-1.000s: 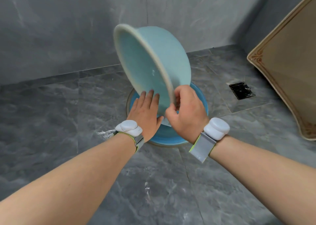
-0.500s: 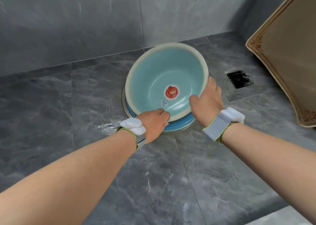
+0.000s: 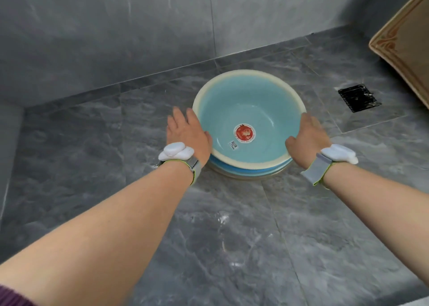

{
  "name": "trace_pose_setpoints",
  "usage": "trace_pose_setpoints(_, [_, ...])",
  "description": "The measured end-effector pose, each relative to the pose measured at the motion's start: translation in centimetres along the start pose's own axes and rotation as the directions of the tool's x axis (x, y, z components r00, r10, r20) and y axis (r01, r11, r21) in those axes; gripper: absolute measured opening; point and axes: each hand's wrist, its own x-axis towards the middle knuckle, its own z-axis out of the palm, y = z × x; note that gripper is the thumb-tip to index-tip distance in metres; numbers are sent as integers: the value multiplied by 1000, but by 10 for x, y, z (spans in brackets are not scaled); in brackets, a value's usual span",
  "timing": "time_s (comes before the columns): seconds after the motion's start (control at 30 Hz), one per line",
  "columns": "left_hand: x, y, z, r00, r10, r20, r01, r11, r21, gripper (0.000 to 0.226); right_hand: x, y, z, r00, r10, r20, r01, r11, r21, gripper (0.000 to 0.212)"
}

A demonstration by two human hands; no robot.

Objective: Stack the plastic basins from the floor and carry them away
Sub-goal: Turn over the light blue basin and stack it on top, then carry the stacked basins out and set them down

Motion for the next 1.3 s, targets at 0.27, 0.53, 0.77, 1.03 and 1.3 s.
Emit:
trace_pose_setpoints(0.27, [3,13,1,975,-151,160,210,860,-465,73,0,-9,7,988,146,49,-154,947,283,71])
trace_pose_setpoints(0.53, [8,20,-14,975,-176,135,221,742,-633,73,6,-21,-14,982,190,-22,-182,963,197,66])
trace_pose_setpoints(0.77, [6,33,-126,992,-121,37,119,799,-589,55,-9,-48,-118,988,149,-40,-131,949,287,66])
trace_pose_setpoints(1.03, [-31,80,-359,998,-57,38,68,807,-587,47,-57,-96,-343,966,242,-95,-212,945,248,46])
trace_pose_setpoints(1.3, [-74,126,-635,998,22,-59,-56,753,-656,68,-137,-161,-617,945,270,-185,-198,921,335,67])
